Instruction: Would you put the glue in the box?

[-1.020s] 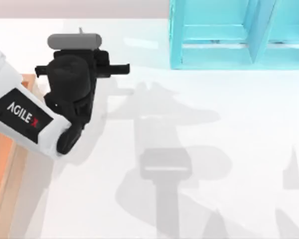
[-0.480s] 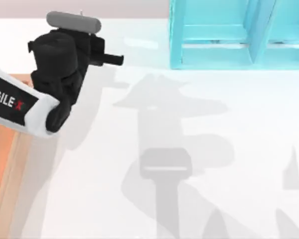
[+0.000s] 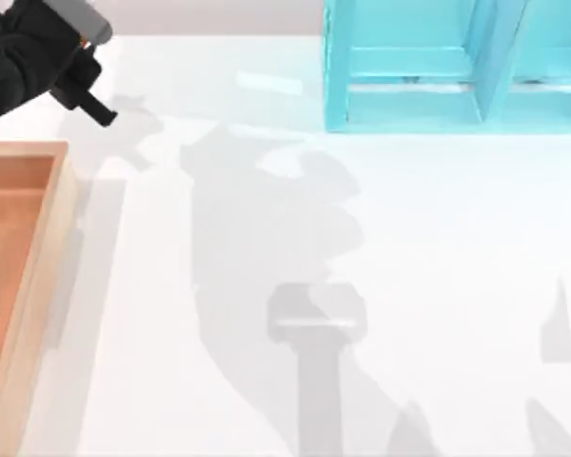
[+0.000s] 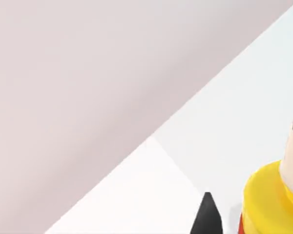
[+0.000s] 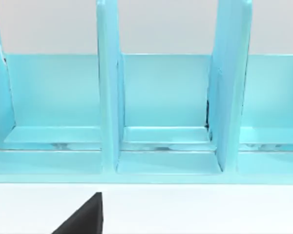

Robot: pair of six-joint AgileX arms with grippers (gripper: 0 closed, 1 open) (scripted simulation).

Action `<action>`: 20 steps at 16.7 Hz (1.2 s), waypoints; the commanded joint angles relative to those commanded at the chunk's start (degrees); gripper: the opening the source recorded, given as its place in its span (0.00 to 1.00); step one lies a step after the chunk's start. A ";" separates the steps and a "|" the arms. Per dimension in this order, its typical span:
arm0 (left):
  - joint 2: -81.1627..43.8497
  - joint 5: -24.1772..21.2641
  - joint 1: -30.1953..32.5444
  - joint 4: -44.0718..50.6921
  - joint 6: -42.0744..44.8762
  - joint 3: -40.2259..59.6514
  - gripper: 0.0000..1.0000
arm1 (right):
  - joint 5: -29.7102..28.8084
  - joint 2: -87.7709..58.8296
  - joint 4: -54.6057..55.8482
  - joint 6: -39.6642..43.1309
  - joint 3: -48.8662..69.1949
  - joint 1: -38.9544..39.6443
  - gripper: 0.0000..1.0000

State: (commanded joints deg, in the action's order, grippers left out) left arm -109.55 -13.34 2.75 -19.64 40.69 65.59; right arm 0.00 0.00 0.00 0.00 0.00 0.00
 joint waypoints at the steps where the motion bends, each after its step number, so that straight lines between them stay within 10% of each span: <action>1: 0.57 -3.82 -2.88 5.70 5.40 1.28 0.00 | 0.00 0.00 0.00 0.00 0.00 0.00 1.00; 11: -3.90 -39.46 -33.44 66.95 64.47 7.64 0.00 | 0.00 0.00 0.00 0.00 0.00 0.00 1.00; 20: -15.65 -59.98 -54.10 109.77 108.62 5.65 0.00 | 0.00 0.00 0.00 0.00 0.00 0.00 1.00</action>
State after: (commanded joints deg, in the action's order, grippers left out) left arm -125.20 -73.32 -51.35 90.12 149.30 71.24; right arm 0.00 0.00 0.00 0.00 0.00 0.00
